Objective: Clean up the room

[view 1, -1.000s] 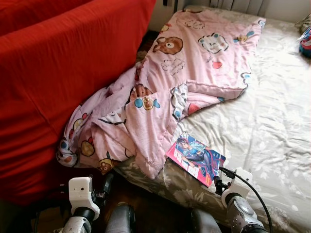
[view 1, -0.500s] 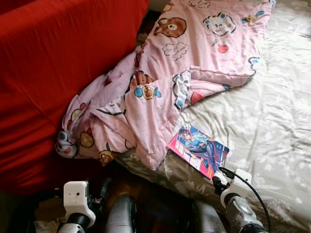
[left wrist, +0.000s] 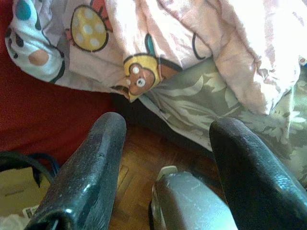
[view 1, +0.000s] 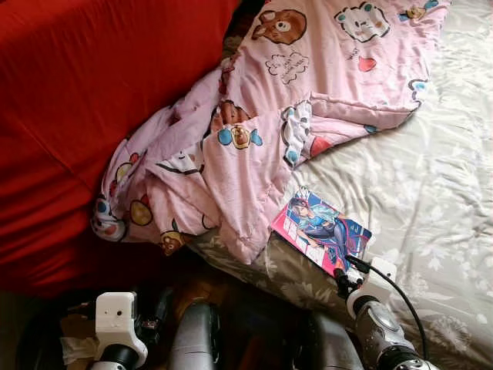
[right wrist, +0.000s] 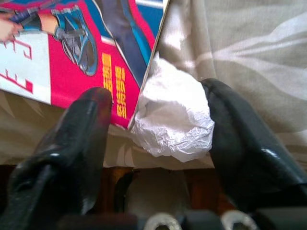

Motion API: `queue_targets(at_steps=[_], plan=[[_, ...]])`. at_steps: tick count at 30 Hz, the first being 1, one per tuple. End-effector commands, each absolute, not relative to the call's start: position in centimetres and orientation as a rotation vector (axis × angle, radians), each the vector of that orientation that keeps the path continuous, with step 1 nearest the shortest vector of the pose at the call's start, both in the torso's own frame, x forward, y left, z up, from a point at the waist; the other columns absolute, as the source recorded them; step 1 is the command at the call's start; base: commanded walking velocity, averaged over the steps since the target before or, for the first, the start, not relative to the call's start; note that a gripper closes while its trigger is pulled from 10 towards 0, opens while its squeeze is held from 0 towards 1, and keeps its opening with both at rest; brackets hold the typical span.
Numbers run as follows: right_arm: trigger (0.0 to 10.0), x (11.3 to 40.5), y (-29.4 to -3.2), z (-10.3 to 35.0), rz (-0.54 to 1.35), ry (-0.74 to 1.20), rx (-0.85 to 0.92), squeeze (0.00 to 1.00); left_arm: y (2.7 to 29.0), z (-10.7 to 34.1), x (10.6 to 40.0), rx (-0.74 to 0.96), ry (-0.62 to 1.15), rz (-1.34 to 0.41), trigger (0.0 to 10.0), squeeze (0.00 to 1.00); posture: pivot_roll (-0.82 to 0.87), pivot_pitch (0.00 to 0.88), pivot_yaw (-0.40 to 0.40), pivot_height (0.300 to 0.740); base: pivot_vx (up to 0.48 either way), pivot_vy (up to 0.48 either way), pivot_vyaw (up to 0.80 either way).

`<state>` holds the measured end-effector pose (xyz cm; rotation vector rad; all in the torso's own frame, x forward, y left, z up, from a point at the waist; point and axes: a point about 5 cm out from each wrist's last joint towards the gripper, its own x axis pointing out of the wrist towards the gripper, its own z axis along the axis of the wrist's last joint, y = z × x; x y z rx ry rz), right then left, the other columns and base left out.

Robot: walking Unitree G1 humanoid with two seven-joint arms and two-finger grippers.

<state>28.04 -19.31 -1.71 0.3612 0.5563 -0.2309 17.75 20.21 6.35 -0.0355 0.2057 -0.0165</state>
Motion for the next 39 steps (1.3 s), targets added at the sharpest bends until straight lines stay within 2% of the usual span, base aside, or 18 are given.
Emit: queue_targets(at_steps=[1, 23, 35, 39], plan=[[0.0, 27.1, -19.2, -2.6, -0.235, 0.594, 0.361, 0.00, 20.7, 6.0, 17.0, -0.029, 0.248, -0.002, 10.0, 0.00, 0.20, 0.368, 0.032, 0.655, 0.000, 0.000, 0.00], [0.0, 26.0, -17.8, -3.7, -0.206, 0.643, 0.366, 0.00, 21.2, 5.8, 18.0, -0.017, 0.261, -0.012, 10.0, 0.00, 0.20, 0.326, 0.055, 0.655, 0.000, 0.000, 0.00], [0.0, 25.7, -18.6, -3.7, -0.266, 0.614, 0.389, 0.00, 21.9, 4.9, 19.8, 0.000, 0.259, -0.004, 10.0, 0.00, 0.19, 0.228, 0.066, 0.655, 0.000, 0.000, 0.00], [0.0, 25.4, -19.0, -3.8, -0.304, 0.588, 0.366, 0.00, 22.5, 3.5, 20.6, 0.011, 0.283, 0.013, 10.0, 0.00, 0.17, 0.161, 0.057, 0.655, 0.000, 0.000, 0.00]])
